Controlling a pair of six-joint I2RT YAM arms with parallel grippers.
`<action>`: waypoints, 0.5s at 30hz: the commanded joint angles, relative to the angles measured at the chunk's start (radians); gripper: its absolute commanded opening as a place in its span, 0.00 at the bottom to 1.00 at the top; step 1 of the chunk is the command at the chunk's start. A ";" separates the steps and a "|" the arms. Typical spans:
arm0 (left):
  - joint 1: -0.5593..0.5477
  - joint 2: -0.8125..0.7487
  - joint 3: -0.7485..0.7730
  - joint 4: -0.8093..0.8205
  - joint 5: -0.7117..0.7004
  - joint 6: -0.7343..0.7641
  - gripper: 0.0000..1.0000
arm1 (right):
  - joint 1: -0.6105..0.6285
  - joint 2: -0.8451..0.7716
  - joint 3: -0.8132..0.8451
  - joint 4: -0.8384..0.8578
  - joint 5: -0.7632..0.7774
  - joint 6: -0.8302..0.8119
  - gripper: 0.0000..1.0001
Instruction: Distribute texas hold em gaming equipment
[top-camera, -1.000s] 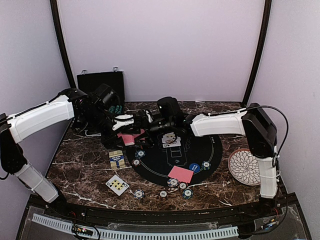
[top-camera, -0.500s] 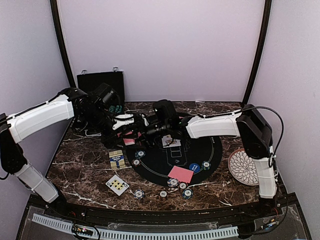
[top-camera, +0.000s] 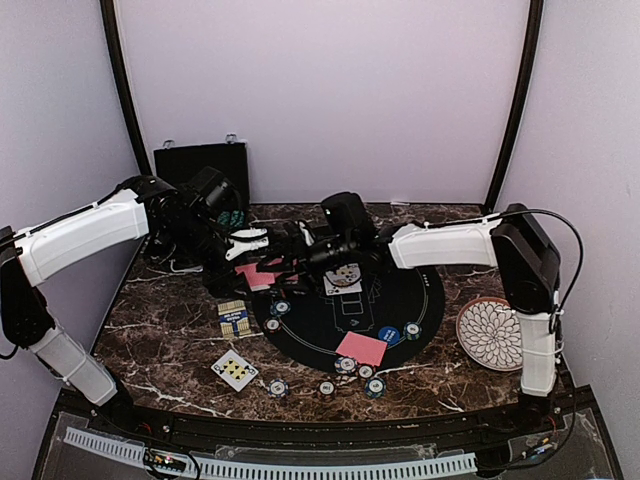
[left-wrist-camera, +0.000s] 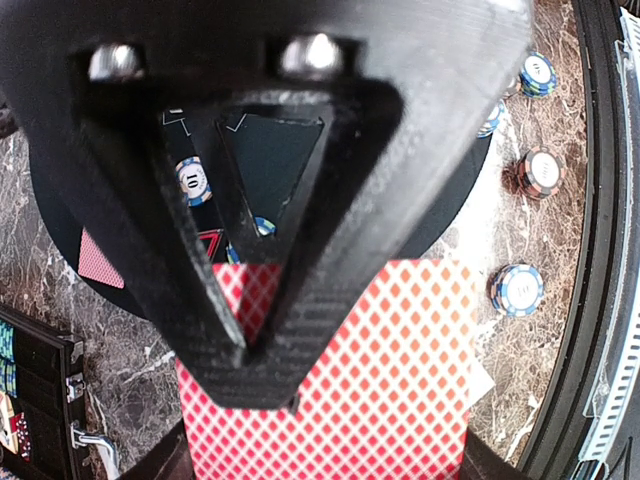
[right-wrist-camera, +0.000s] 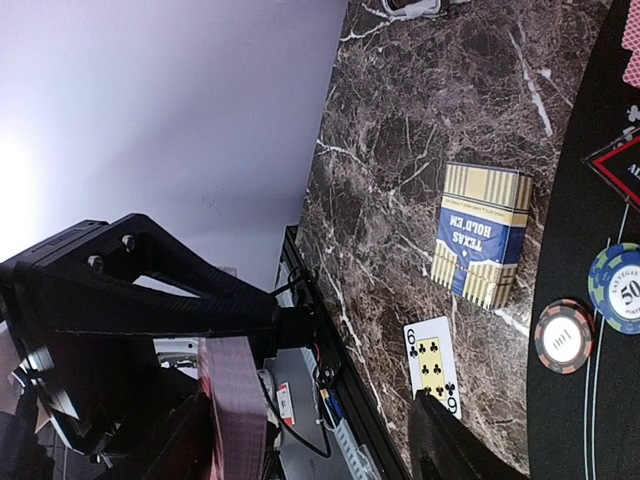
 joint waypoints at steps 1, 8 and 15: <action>0.005 -0.016 0.024 -0.006 0.014 -0.005 0.00 | -0.015 -0.051 -0.013 -0.065 0.019 -0.034 0.60; 0.005 -0.016 0.018 -0.003 0.009 -0.004 0.00 | -0.024 -0.113 -0.035 -0.012 0.000 0.002 0.46; 0.004 -0.013 0.019 -0.002 0.006 -0.004 0.00 | -0.018 -0.122 -0.057 0.034 -0.029 0.043 0.31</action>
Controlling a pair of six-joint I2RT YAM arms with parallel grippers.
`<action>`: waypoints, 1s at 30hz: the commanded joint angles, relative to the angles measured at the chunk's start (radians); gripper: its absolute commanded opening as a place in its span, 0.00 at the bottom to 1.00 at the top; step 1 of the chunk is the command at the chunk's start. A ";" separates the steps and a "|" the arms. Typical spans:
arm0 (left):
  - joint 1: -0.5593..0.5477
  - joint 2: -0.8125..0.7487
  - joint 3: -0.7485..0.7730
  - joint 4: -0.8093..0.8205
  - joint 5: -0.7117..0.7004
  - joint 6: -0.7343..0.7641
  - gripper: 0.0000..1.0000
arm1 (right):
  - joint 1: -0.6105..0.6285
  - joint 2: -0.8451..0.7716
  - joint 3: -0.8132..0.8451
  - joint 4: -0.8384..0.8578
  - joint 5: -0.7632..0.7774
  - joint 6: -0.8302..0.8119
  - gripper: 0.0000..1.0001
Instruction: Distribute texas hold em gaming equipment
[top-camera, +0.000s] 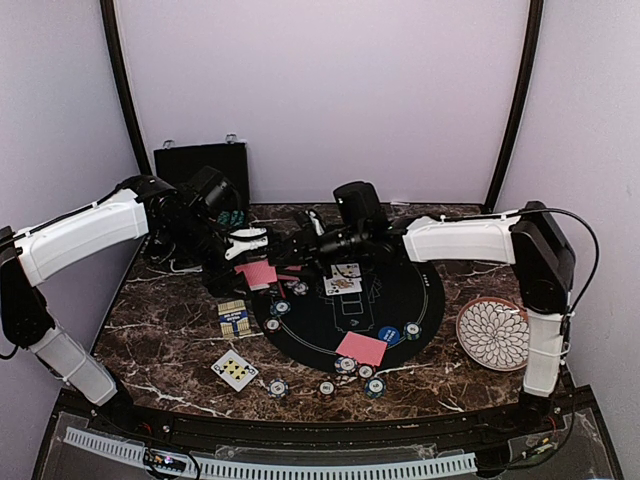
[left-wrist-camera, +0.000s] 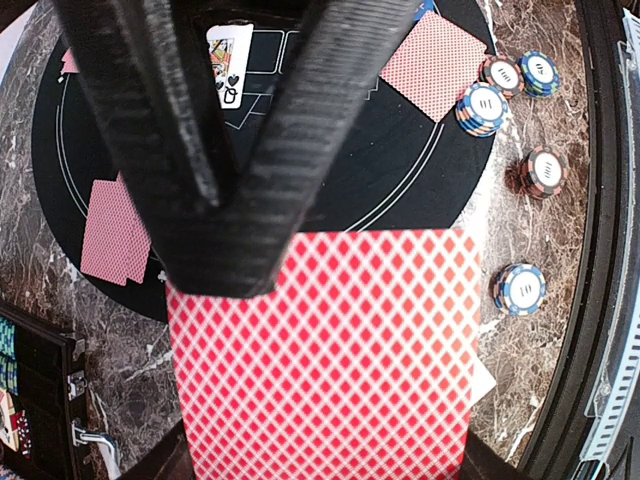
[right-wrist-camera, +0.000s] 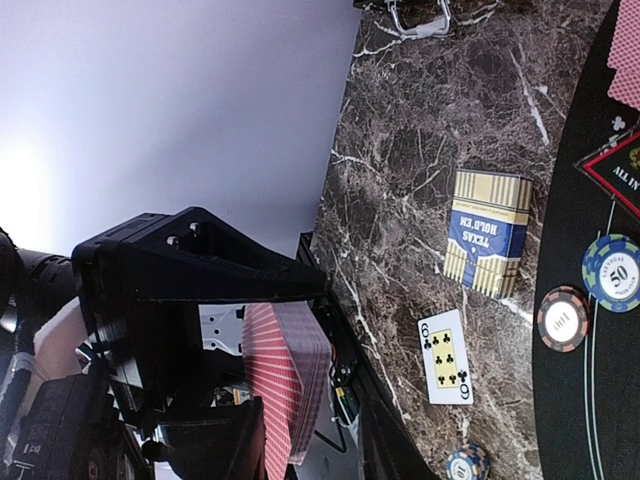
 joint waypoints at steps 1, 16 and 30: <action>0.004 -0.014 0.018 -0.002 0.010 -0.005 0.00 | 0.006 -0.038 -0.026 0.061 -0.031 0.030 0.30; 0.005 -0.011 0.014 0.003 0.002 -0.002 0.00 | 0.030 -0.024 -0.030 0.076 -0.074 0.051 0.16; 0.004 -0.019 -0.003 0.003 -0.021 0.005 0.00 | -0.045 -0.132 -0.048 -0.147 -0.035 -0.077 0.00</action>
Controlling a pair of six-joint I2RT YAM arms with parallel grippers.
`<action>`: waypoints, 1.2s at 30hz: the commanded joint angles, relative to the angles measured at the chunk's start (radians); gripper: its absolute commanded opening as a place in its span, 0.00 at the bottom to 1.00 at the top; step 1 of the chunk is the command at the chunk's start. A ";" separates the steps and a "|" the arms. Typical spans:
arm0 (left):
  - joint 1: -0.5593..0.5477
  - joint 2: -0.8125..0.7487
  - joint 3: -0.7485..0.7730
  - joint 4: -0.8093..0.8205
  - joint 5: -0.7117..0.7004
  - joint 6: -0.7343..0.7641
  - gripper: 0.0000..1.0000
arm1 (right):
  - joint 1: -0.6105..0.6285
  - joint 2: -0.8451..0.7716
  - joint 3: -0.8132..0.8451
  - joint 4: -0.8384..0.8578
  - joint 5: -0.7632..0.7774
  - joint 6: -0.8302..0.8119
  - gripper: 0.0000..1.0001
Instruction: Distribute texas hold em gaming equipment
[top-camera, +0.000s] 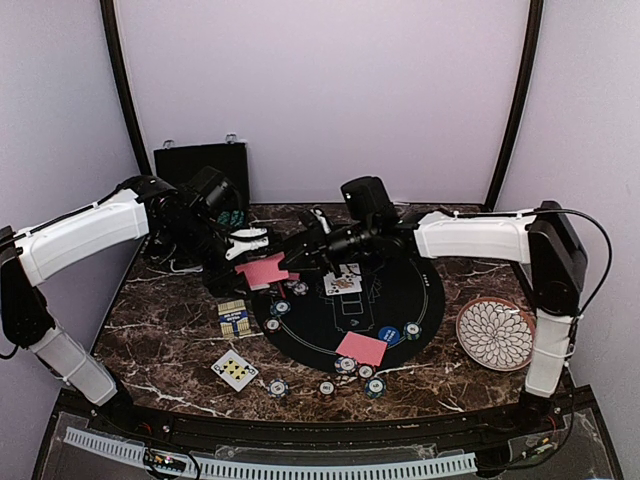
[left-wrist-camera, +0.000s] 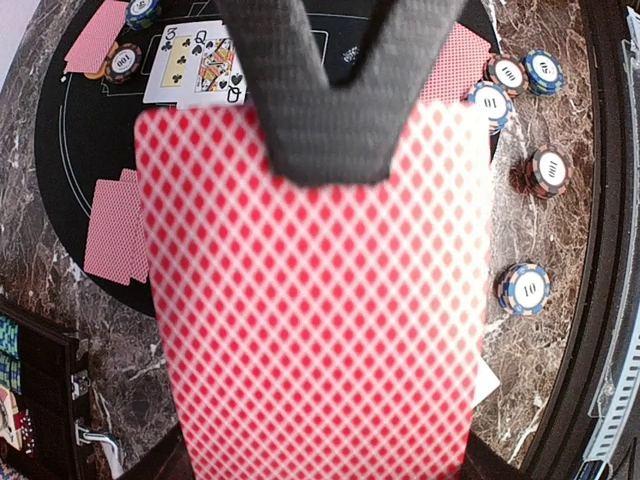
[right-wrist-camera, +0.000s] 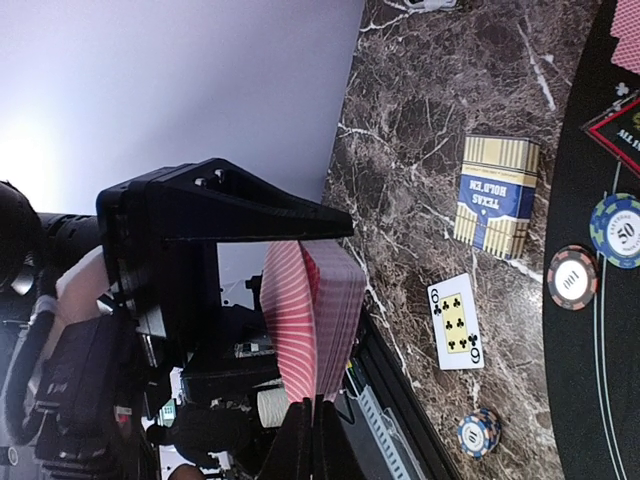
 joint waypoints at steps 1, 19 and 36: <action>0.004 -0.022 -0.005 0.002 -0.016 0.005 0.00 | -0.046 -0.089 -0.022 -0.116 0.028 -0.081 0.00; 0.006 -0.032 -0.012 -0.001 -0.025 0.006 0.00 | -0.121 -0.106 0.128 -0.997 0.973 -0.497 0.00; 0.004 -0.027 -0.008 -0.004 -0.025 0.000 0.00 | -0.001 0.284 0.550 -1.331 1.488 -0.411 0.00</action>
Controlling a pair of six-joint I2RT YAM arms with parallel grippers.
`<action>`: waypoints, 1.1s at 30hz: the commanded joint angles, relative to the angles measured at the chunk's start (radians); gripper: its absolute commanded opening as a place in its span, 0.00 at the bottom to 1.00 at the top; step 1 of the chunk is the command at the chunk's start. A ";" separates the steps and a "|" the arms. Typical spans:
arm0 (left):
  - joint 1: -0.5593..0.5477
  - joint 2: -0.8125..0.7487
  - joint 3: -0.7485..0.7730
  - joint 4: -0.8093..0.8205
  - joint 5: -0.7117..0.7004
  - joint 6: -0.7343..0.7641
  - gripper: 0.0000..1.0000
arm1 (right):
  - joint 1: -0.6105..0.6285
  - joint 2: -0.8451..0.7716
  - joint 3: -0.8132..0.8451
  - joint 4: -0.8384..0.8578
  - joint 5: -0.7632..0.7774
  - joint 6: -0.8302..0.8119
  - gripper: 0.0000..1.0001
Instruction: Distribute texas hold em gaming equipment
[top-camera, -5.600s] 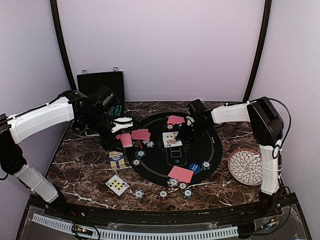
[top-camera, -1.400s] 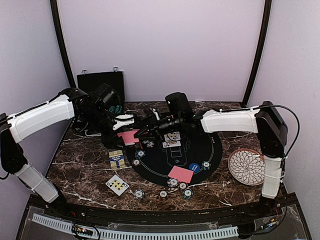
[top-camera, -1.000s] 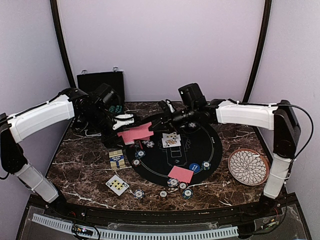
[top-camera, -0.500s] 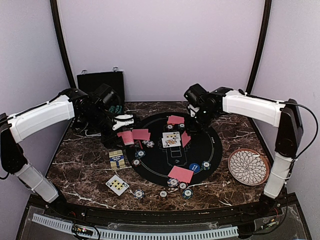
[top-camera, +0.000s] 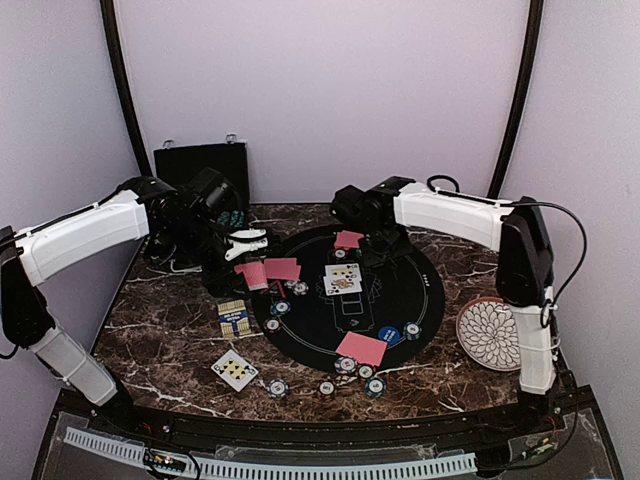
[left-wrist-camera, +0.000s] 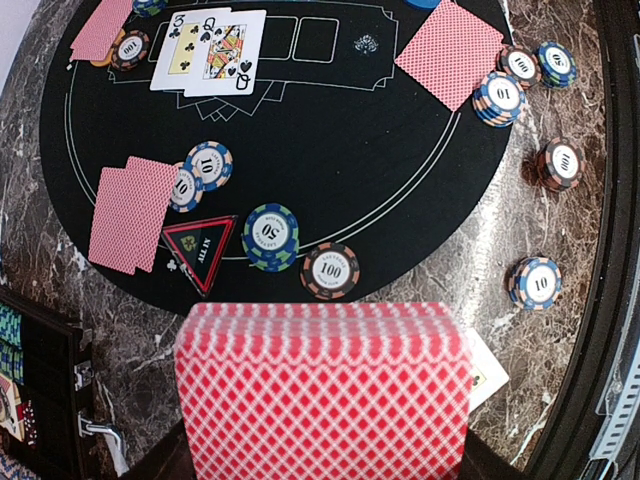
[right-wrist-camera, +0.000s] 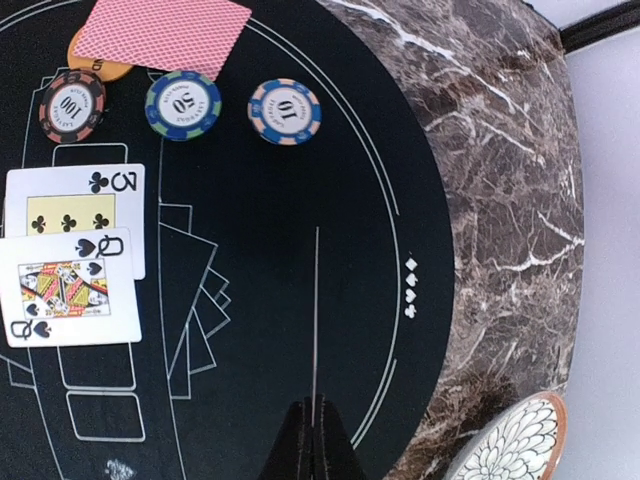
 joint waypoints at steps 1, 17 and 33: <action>0.005 -0.026 0.000 -0.010 0.004 0.001 0.00 | 0.065 0.154 0.178 -0.148 0.119 0.036 0.00; 0.005 -0.029 -0.004 -0.006 0.015 0.006 0.00 | 0.119 0.370 0.388 -0.034 -0.162 -0.013 0.00; 0.006 -0.022 0.018 -0.022 0.013 0.008 0.00 | 0.068 0.274 0.259 0.232 -0.515 -0.002 0.32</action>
